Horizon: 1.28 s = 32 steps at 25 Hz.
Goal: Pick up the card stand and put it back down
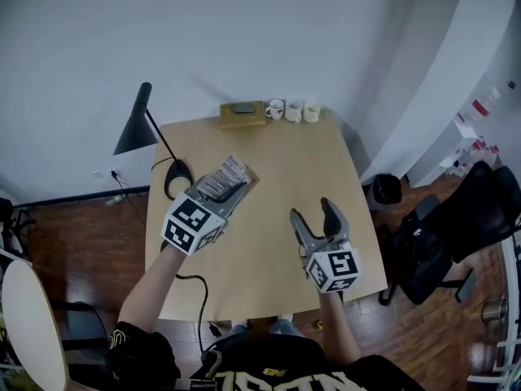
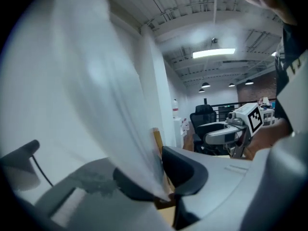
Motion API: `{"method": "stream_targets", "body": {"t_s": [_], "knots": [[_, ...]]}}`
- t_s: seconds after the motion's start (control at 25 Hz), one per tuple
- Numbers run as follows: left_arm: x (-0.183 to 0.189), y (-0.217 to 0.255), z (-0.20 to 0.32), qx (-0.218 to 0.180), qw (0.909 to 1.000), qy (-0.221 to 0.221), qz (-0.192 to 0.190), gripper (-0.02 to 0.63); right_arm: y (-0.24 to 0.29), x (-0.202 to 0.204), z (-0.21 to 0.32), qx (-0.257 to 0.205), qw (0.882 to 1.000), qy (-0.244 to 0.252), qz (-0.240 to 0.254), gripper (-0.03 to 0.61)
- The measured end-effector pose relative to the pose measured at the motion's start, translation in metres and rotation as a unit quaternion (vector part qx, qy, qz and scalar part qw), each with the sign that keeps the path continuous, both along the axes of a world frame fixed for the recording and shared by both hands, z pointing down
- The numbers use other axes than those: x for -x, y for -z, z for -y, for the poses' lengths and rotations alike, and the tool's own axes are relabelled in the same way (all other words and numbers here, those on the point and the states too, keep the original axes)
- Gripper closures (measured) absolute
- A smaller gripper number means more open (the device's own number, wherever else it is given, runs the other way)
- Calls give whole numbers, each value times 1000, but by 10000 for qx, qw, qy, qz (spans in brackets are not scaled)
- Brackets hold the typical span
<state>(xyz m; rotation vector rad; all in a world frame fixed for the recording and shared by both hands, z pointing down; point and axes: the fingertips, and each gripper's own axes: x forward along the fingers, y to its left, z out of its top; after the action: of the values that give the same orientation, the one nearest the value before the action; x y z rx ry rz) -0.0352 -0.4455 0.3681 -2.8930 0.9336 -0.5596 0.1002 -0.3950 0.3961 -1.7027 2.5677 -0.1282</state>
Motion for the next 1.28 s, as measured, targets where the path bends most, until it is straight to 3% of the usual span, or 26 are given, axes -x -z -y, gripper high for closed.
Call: {"method": "stream_targets", "body": {"t_s": [0.12, 0.32, 0.64, 0.76, 0.92, 1.08, 1.28], "knots": [[37, 2, -16, -233, 9973, 662, -208, 563, 11, 21, -8, -143, 9998, 134, -32, 253], [92, -1, -47, -373, 9851, 1608, -477, 563, 21, 49, -22, -238, 9995, 217, -20, 253], [149, -10, -83, -685, 9667, 2424, -448, 561, 19, 94, -45, -161, 9997, 183, -43, 253], [162, -14, -94, -748, 9645, 2470, -561, 561, 15, 108, -59, -99, 9999, 73, -61, 253], [170, -30, -109, -635, 9683, 2297, -747, 561, 5, 114, -81, -17, 9998, -184, -113, 256], [159, -45, -128, -534, 9767, 1940, -744, 561, -10, 107, -100, 111, 9991, -398, -137, 256], [139, -46, -159, -553, 9786, 1805, -824, 561, -3, 99, -127, -32, 9992, -398, -100, 258]]}}
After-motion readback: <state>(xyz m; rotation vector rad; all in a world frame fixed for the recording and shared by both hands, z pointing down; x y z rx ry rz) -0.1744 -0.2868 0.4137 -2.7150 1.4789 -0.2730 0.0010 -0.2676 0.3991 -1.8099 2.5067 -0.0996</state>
